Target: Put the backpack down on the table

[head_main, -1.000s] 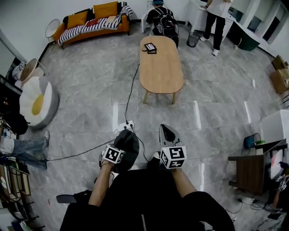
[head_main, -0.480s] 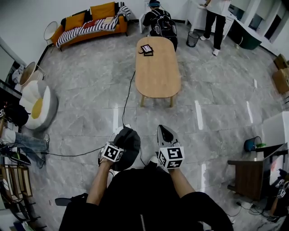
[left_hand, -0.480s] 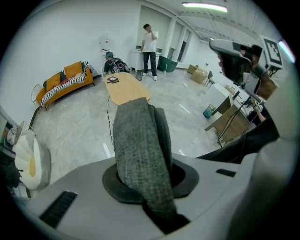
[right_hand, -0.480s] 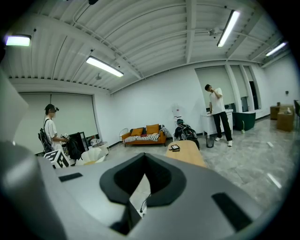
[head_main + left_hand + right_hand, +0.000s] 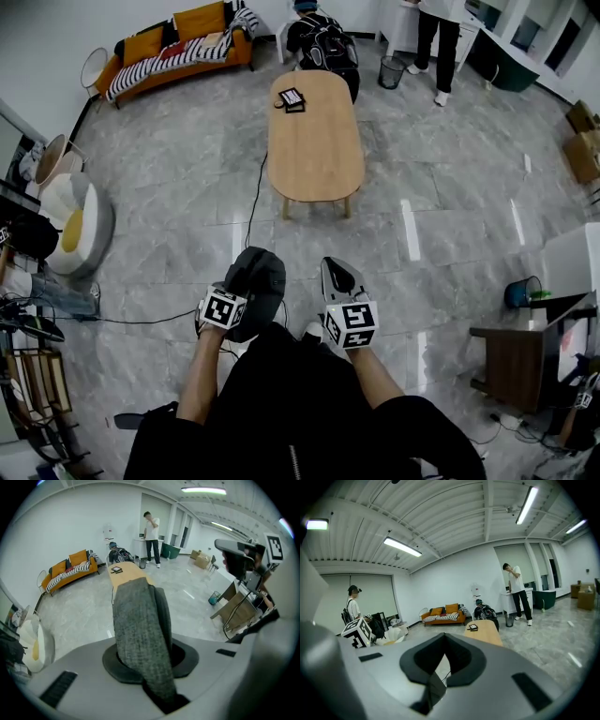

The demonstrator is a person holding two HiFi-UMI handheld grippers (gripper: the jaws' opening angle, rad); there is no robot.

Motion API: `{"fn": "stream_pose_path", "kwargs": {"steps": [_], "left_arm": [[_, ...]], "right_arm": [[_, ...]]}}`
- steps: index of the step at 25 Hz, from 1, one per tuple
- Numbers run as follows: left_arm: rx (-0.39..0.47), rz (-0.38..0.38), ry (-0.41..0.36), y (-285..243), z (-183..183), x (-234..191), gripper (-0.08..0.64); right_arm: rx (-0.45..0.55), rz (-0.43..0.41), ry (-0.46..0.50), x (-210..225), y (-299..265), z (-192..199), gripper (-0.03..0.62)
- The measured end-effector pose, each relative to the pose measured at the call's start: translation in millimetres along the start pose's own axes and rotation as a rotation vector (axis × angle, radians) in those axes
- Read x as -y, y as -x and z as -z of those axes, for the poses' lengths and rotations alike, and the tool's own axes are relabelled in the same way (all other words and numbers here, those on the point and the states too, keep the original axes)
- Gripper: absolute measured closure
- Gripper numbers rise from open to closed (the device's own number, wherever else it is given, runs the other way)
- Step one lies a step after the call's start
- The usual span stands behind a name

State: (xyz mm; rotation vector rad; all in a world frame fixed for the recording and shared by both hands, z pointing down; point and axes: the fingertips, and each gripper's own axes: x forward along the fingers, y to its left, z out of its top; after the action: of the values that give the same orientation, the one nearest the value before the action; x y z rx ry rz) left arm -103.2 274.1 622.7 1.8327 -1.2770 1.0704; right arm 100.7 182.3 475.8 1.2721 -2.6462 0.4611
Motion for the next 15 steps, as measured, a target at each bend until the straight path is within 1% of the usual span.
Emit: {"fn": "stream_pose_path", "kwargs": {"steps": [5,8,12,15], "left_arm": [[0.028,-0.021,-0.029,0.7,-32.1,-6.9,0.480],[0.026,-0.020,-0.034,-5.3,-42.7,-11.0,0.480],[-0.001,0.013,-0.034,-25.2,-43.3,-16.1,0.480],[-0.030,0.050,-0.022,-47.3,-37.8,-12.8,0.482]], "right_arm": [[0.005,0.003,0.001,3.9,-4.3,-3.6,0.581],[0.006,0.006,-0.002,4.5,-8.4,-4.2,0.582],[0.006,0.028,0.058,9.8,-21.4,-9.5,0.581],[0.005,0.037,0.053,21.6,-35.9,-16.4,0.583]]}}
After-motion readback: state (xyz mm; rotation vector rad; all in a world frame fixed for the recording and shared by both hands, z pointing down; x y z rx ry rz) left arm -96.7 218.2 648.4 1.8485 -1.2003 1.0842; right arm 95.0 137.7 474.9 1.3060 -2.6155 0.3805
